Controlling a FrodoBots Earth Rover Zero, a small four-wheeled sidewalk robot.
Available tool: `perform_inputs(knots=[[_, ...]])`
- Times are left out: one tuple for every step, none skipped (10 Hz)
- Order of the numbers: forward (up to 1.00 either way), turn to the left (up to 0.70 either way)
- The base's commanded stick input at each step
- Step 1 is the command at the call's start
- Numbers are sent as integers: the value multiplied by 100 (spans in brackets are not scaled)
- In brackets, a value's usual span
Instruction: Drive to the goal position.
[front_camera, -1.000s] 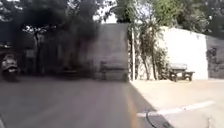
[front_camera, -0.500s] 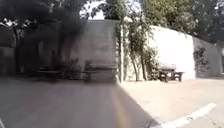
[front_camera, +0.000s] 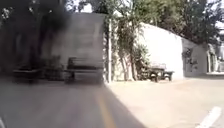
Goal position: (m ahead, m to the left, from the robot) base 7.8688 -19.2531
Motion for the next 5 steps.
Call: perform_inputs(knots=[[100, -34], [100, -34], [100, -34], [100, -34], [100, -34]])
